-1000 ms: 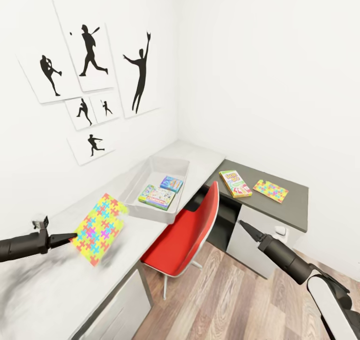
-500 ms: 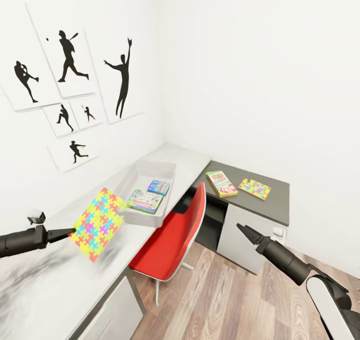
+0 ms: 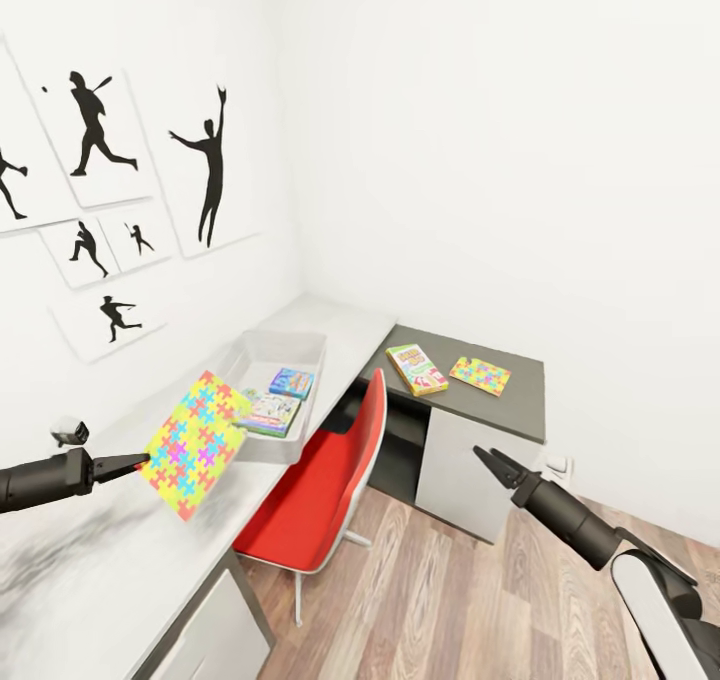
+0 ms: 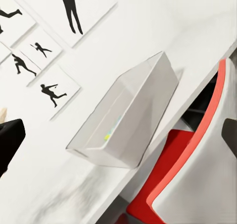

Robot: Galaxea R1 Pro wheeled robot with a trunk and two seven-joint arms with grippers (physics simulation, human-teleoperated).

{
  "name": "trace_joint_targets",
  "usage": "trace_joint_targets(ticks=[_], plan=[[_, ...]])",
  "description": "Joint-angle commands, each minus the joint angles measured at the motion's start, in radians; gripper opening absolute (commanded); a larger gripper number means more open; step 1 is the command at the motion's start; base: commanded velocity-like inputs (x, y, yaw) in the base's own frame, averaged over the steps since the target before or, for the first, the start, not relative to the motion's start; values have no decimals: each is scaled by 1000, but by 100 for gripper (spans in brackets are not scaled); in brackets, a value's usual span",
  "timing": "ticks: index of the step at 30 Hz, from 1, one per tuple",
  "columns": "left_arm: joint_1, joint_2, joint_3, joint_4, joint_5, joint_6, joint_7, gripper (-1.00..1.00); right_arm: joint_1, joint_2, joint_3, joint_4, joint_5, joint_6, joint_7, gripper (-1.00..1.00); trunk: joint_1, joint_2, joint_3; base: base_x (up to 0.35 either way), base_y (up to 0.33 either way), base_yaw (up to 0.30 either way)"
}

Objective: Put all the toys in the child's room - the three board games (two on the bed and one on the table), the two jigsaw puzzles on the table, and the tennis ball on the table - inside the toy box on the table in the child's room.

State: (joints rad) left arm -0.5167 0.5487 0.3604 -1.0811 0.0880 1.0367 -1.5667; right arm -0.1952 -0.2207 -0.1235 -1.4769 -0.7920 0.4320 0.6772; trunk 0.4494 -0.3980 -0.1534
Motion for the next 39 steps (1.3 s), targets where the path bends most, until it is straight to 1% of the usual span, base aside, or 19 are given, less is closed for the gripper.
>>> trace_joint_targets(ticks=[1,4,11,18,27,30,39], plan=[[0,0,0,0,-1,11,-4,-100,-1,0,2,0,-8,8,0,100,1,-2,-1,0,0,-187],[0,0,0,0,-1,11,-4,-100,-1,0,16,0,-7,5,-2,100,1,-2,4,0,0,-186],[0,0,1,0,1,11,-4,-100,-1,0,22,-3,-7,5,-12,100,1,-2,9,8,-4,-102],[0,-1,0,1,1,11,-4,-100,-1,0,27,-3,-7,6,-16,100,1,-2,10,152,-110,-9],[0,-1,0,1,1,11,-4,-100,-1,0,30,-11,-7,7,-17,100,1,-2,10,23,-17,0],[0,-1,0,1,1,11,-4,-100,-2,-1,46,-14,-7,15,-18,100,1,-2,10,27,-41,0],[0,-2,0,1,1,11,-4,-100,-3,-2,48,-13,-6,9,-18,100,1,-2,12,92,-157,38]])
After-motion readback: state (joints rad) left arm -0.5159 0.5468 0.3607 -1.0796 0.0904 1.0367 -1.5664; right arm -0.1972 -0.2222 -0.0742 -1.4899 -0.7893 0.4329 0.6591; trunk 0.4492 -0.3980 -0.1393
